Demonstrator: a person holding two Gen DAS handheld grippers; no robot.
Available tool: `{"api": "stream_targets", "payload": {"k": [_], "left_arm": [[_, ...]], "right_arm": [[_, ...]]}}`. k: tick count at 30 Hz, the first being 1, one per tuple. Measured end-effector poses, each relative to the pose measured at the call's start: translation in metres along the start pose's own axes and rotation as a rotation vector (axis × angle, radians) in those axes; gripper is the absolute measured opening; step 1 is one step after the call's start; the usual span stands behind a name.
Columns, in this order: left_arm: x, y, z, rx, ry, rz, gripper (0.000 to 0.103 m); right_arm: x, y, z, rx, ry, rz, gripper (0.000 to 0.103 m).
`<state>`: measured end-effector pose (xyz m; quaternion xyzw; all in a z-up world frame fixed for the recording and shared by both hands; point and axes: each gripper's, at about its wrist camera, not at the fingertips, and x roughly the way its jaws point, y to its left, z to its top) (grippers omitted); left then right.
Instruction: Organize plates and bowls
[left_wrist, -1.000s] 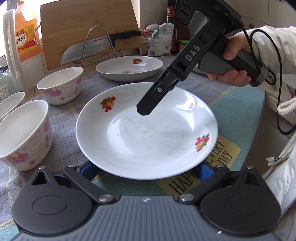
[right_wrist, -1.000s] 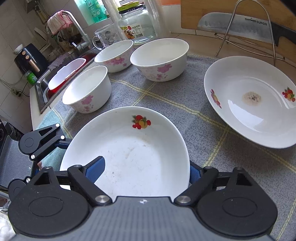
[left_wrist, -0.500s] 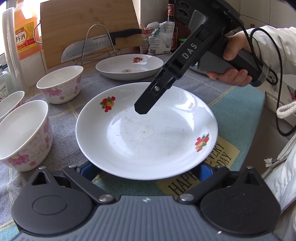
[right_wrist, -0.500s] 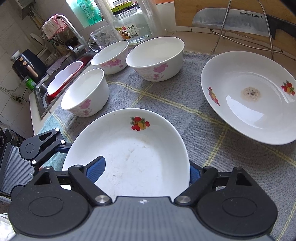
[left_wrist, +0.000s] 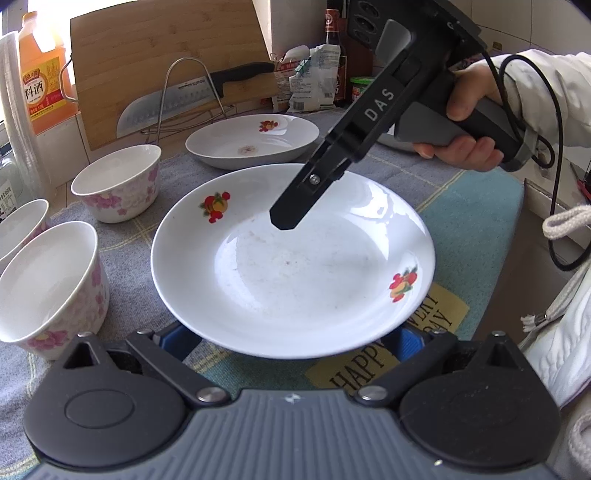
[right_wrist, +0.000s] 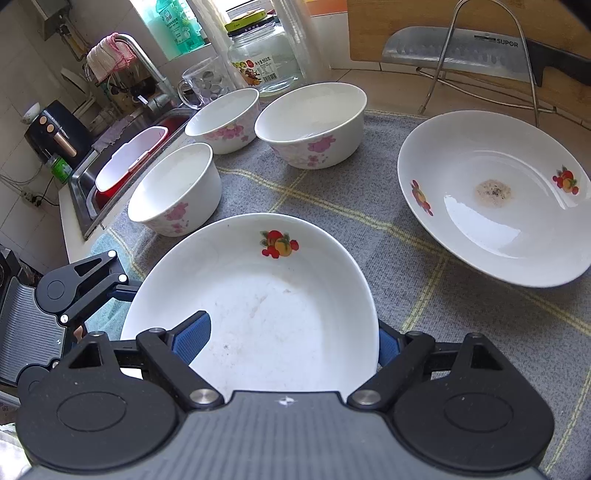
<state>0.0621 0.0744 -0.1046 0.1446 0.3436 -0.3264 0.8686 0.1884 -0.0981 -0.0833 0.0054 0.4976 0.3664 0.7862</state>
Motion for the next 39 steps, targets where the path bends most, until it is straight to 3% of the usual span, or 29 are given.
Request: {"api": "stream_targets", "payload": {"k": [17, 39], "left_arm": [[0.012, -0.031, 0.040, 0.058, -0.020, -0.038, 0.101], [0.095, -0.084, 0.114, 0.175, -0.039, -0.176, 0.101]], "right_arm": [[-0.052, -0.028, -0.017, 0.020, -0.058, -0.046, 0.092], [-0.137, -0.124, -0.067, 0.149, -0.151, -0.176, 0.093]]}}
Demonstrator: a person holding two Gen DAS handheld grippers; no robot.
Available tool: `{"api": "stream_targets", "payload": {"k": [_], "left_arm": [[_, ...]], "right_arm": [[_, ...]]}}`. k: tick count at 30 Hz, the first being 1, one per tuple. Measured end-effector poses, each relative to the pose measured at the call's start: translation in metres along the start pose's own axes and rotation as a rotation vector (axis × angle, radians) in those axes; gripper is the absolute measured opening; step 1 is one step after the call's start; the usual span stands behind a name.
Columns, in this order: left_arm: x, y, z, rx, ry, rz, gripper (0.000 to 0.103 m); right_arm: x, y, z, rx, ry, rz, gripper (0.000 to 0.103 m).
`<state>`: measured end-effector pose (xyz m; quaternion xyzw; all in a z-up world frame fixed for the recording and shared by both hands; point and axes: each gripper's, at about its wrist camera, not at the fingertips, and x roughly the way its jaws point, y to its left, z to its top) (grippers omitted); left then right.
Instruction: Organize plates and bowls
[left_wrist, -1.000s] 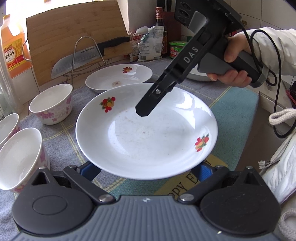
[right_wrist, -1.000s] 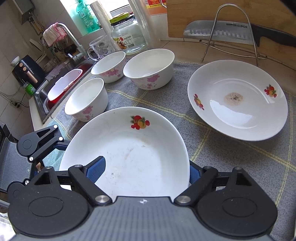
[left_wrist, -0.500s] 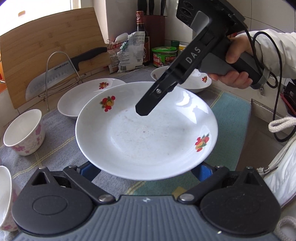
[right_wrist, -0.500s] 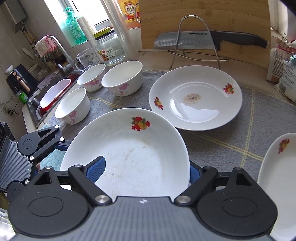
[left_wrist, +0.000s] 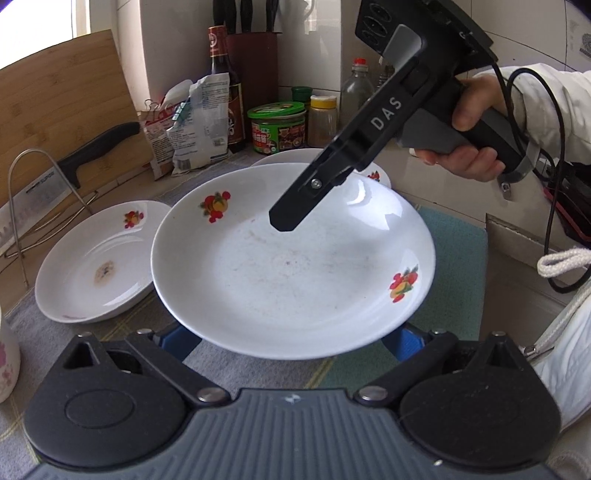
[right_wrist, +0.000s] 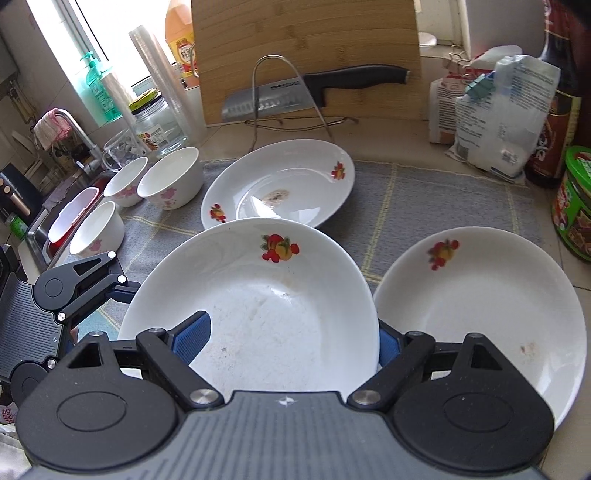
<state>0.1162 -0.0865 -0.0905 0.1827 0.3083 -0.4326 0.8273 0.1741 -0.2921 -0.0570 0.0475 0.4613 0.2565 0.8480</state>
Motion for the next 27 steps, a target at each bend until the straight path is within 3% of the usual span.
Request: {"api": "stream_targets", "payload": {"k": [15, 27], "left_arm": [[0.053, -0.019, 0.045, 0.063, -0.002, -0.076, 0.101], [0.076, -0.023, 0.065, 0.083, 0.004, -0.100, 0.101]], "right_arm": [[-0.034, -0.067, -0.014, 0.088, -0.044, -0.069, 0.093], [-0.041, -0.095, -0.017, 0.122, -0.055, -0.090, 0.093]]}}
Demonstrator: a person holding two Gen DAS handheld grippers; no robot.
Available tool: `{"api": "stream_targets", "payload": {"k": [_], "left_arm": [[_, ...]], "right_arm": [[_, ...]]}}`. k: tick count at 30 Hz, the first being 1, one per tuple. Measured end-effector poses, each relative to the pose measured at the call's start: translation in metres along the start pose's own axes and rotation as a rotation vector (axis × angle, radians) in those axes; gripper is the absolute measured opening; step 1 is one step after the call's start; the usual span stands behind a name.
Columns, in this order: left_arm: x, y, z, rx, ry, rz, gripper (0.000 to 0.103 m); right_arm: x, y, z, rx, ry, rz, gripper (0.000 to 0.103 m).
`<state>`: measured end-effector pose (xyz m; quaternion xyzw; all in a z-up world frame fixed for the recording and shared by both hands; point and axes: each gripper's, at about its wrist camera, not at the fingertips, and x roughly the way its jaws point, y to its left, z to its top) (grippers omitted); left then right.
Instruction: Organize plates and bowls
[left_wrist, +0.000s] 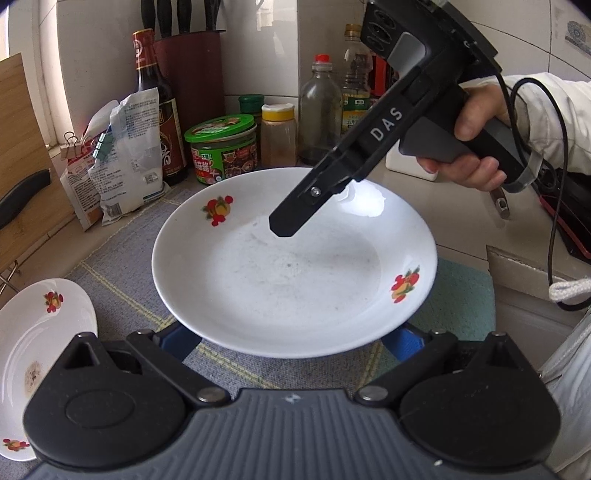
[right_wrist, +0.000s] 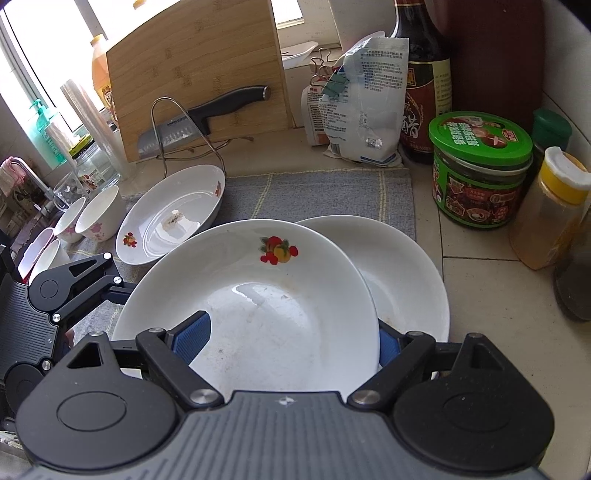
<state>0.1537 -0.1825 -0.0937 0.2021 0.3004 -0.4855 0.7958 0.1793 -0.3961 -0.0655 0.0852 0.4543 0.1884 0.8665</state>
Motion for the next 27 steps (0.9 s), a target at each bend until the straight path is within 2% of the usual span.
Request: {"api": "stream_targets", "payload": {"k": [27], "left_arm": [[0.023, 0.012, 0.011, -0.008, 0.037, -0.012, 0.101]], "right_arm": [[0.014, -0.025, 0.003, 0.038, 0.008, -0.005, 0.093]]}}
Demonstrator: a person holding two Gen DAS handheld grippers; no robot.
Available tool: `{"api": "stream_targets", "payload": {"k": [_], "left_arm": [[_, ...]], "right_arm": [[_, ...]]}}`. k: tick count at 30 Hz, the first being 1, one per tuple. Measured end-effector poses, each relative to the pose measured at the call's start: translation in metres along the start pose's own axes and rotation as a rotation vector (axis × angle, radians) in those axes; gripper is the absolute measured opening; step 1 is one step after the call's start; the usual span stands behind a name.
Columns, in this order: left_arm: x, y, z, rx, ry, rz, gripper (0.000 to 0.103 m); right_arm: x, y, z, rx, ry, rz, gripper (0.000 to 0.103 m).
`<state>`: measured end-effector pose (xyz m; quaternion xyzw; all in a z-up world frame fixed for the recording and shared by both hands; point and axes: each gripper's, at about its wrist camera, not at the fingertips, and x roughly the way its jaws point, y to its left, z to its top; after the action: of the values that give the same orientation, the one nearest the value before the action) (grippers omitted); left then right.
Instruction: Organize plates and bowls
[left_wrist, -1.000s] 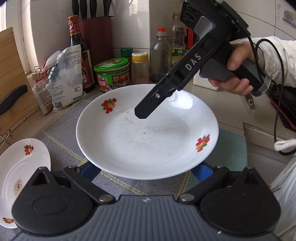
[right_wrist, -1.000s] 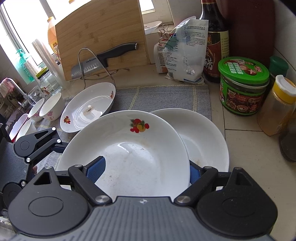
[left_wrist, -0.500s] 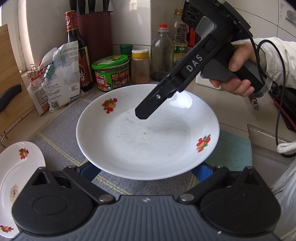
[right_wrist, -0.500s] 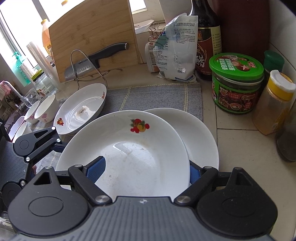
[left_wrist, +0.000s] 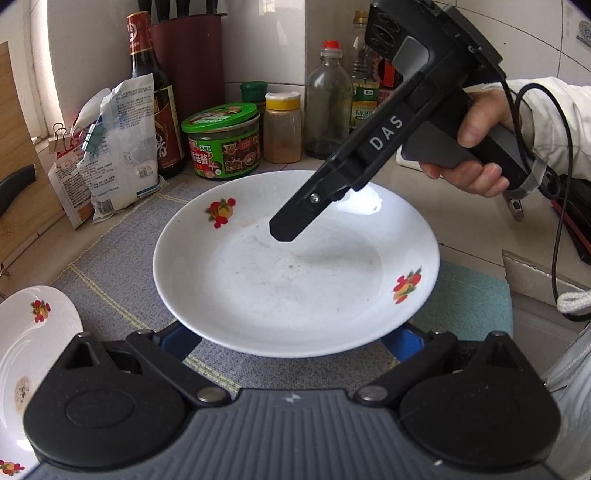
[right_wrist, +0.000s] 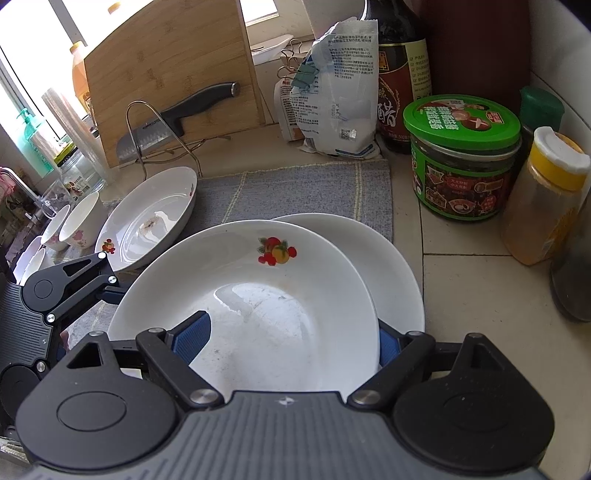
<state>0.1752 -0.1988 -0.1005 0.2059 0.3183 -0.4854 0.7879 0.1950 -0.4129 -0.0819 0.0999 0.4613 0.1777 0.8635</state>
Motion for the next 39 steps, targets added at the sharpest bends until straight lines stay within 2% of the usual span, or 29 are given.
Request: {"api": "stream_targets", "payload": {"k": [26, 39], "left_arm": [[0.014, 0.009, 0.006, 0.036, 0.050, 0.001, 0.101], [0.011, 0.012, 0.005, 0.059, 0.046, 0.002, 0.101]], "right_arm": [[0.006, -0.008, -0.001, 0.041, 0.011, 0.001, 0.094], [-0.006, -0.011, -0.008, 0.082, -0.001, -0.002, 0.097]]}}
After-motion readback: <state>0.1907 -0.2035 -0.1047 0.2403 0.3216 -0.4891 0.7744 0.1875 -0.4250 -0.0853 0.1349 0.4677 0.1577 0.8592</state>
